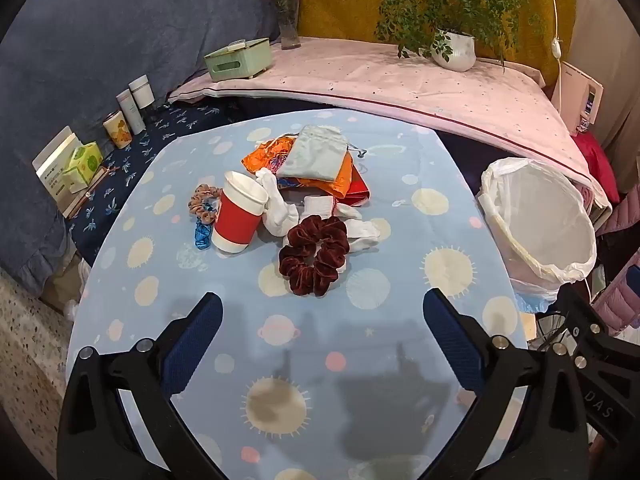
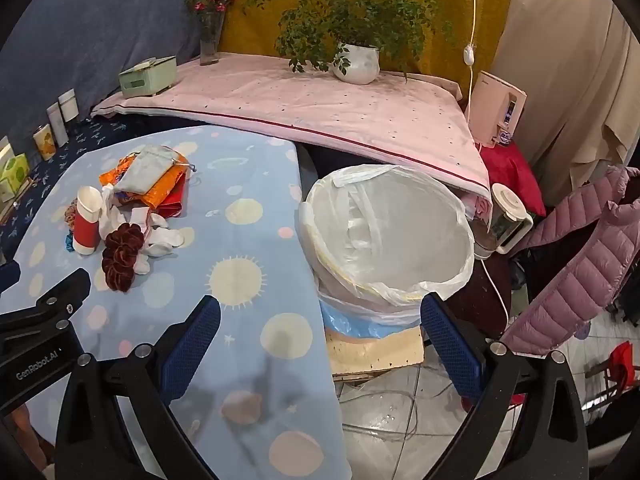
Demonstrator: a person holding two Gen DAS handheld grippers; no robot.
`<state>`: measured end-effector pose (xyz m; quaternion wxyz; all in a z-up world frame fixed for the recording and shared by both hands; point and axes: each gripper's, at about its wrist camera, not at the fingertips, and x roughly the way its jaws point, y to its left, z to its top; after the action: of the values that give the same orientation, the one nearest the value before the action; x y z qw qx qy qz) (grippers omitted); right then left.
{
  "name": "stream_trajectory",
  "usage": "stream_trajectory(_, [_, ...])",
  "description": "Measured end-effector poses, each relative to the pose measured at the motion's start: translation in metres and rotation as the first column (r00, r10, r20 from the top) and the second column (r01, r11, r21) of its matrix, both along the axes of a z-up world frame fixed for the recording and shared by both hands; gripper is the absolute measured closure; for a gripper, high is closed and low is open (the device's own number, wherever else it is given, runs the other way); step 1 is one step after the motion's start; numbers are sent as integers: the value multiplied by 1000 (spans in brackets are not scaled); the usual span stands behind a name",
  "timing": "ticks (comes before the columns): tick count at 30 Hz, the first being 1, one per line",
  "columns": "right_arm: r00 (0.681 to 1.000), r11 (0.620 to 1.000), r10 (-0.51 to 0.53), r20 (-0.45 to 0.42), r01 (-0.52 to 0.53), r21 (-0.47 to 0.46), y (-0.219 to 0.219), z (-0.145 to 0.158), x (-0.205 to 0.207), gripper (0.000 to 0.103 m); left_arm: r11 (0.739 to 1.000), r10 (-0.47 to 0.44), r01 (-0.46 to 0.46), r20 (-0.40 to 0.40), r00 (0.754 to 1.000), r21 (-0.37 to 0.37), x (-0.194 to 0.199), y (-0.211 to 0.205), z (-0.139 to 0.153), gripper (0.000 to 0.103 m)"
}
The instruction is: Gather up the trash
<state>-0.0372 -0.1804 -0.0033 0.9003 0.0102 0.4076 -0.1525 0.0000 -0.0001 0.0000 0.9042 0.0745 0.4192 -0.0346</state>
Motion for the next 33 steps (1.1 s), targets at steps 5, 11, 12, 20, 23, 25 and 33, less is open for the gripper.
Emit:
stream_trajectory(5, [1000,1000,0,5,0,2,1,1,-1,7,1000,-1,1,-9,1000,-14,0,0,0,7])
stream_trajectory(11, [1000,1000,0,5,0,2,0,3,-2,7,1000,-2,2,-6,1000,-17,1,0,0,7])
stream_trajectory(12, [1000,1000,0,4,0,1,-1,3,-3,7,1000,-3,3,-5,1000,-17,0,0,0,7])
stream_trajectory(20, [1000,1000,-1,3,1,-1,0,3,-3,7,1000,-2,2,-2,1000,-16,2,-3,1,7])
stream_trajectory(23, [1000,1000,0,2,0,0,2,3,-3,7,1000,-7,7,-5,1000,-20,-2,-11,0,7])
stream_trajectory(25, [1000,1000,1,1,-1,1,2,3,-3,7,1000,-5,5,-8,1000,-22,-2,-13,-1,7])
stream_trajectory(33, [1000,1000,-3,1,3,-4,-3,3,-3,7,999,-18,18,-7,1000,-41,-4,-2,3,7])
